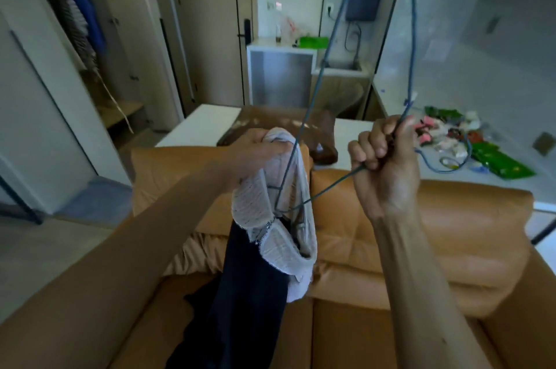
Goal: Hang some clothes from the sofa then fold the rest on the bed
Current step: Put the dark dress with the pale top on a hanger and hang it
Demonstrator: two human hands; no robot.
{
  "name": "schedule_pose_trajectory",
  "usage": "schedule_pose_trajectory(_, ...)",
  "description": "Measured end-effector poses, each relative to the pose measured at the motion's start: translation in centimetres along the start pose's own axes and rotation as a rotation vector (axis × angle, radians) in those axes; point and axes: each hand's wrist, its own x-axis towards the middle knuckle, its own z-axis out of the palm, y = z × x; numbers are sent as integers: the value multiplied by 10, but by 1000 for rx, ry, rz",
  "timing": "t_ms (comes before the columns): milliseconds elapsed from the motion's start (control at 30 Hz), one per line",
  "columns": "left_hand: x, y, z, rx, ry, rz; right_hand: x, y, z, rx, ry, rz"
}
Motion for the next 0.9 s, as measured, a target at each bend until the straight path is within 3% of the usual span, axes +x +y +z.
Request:
schedule_pose_trajectory(167,-9,44,-51,-117,85,43,7,29,22,-86,-130,43)
schedule_pose_trajectory(433,-25,83,-108,-225,182,99,4,55,32,-511,-202,173)
schedule_pose_trajectory(767,-37,93,-166,-58,230,127,22,50,36,-765,-324,162)
schedule_pose_trajectory(900,-32,102,-170,108,310,238,28,51,44,-844,-395,185)
